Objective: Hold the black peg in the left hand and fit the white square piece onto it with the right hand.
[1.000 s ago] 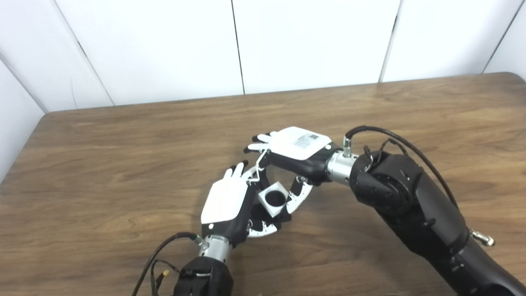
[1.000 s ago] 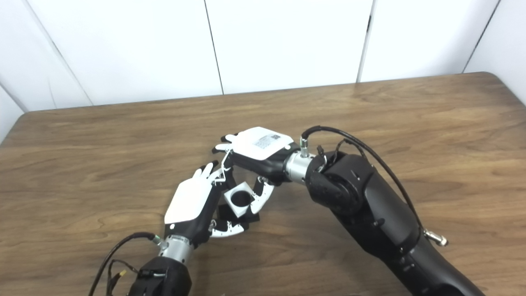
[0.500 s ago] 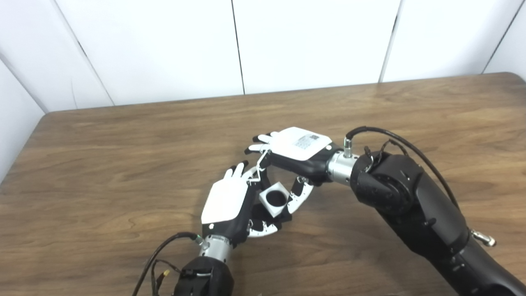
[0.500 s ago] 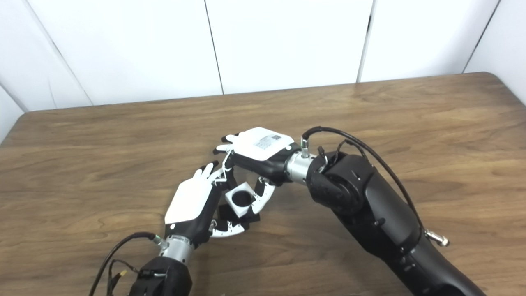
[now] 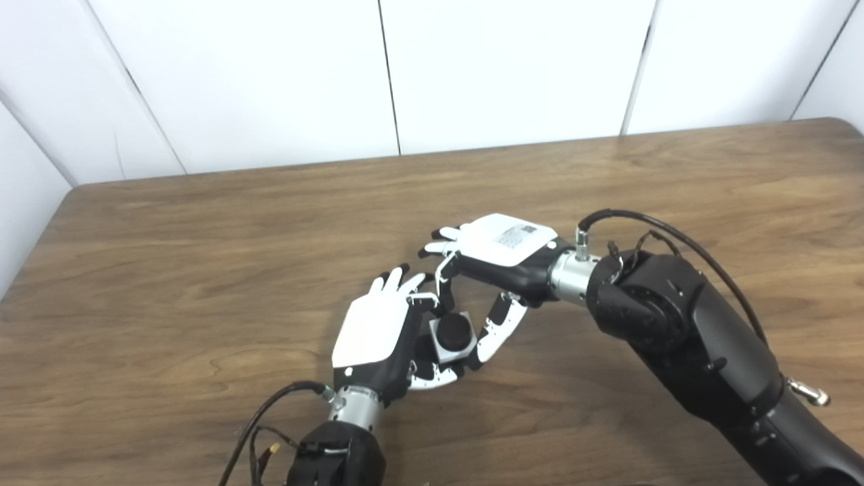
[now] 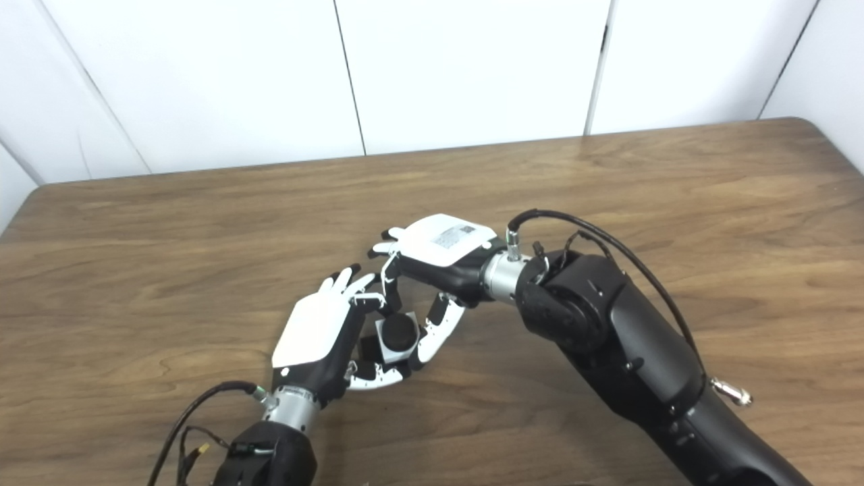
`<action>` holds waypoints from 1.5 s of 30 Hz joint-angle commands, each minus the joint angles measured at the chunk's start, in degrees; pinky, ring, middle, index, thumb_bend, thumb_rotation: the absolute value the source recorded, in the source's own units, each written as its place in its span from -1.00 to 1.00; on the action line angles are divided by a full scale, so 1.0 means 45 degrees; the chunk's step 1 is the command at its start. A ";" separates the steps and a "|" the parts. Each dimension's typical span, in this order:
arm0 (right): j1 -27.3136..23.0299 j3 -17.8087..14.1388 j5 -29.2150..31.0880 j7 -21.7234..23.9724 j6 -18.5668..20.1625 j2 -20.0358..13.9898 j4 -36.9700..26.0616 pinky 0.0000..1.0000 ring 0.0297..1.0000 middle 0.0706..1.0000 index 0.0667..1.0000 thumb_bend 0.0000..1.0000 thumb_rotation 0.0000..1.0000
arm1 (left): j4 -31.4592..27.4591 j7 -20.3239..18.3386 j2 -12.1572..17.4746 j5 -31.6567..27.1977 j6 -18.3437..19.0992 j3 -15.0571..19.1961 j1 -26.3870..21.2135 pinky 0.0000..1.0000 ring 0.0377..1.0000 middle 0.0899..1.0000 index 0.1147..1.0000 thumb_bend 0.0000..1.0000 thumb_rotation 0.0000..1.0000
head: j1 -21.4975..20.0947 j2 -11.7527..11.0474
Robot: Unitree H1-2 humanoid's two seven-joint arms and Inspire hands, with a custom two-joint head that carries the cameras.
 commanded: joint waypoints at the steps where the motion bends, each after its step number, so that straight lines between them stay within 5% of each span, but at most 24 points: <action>1: -0.0438 -0.0244 -0.0009 -0.0143 -0.0039 -0.0028 -0.0115 0.97 1.00 0.88 0.30 0.94 -0.19 | 0.0014 -0.0098 -0.0086 0.0224 0.0004 -0.0114 -0.0157 1.00 1.00 0.81 -0.15 0.04 -0.87 | 0.0019 0.0008; 18: -0.0481 -0.0342 0.0008 0.0029 0.0111 -0.0100 -0.0167 0.99 1.00 0.89 0.31 0.90 -0.22 | 0.0107 -0.0037 -0.0056 0.0528 0.0025 -0.0068 -0.0174 1.00 1.00 0.79 -0.14 0.04 -0.85 | 0.0032 0.0016; 19: -0.0482 -0.0338 -0.0005 0.0035 0.0123 -0.0102 -0.0161 0.99 1.00 0.89 0.31 0.90 -0.22 | 0.0107 -0.0042 -0.0060 0.0538 0.0026 -0.0059 -0.0172 1.00 1.00 0.79 0.05 0.33 -0.68 | 0.0032 0.0016; 23: -0.0465 -0.0355 0.0023 0.0038 0.0149 -0.0109 -0.0152 1.00 1.00 0.89 0.31 0.90 -0.21 | 0.0093 -0.0091 -0.0067 0.0617 0.0038 -0.0056 -0.0172 1.00 1.00 0.79 0.21 0.54 -0.50 | 0.0032 0.0016; 45: -0.0402 -0.0474 -0.0076 -0.0158 0.0112 -0.0147 0.0018 1.00 1.00 0.89 0.30 0.92 -0.17 | -0.0017 -0.0020 0.0156 0.0717 -0.0115 0.0029 -0.0207 1.00 1.00 0.78 0.44 0.71 -0.34 | 0.0097 -0.0080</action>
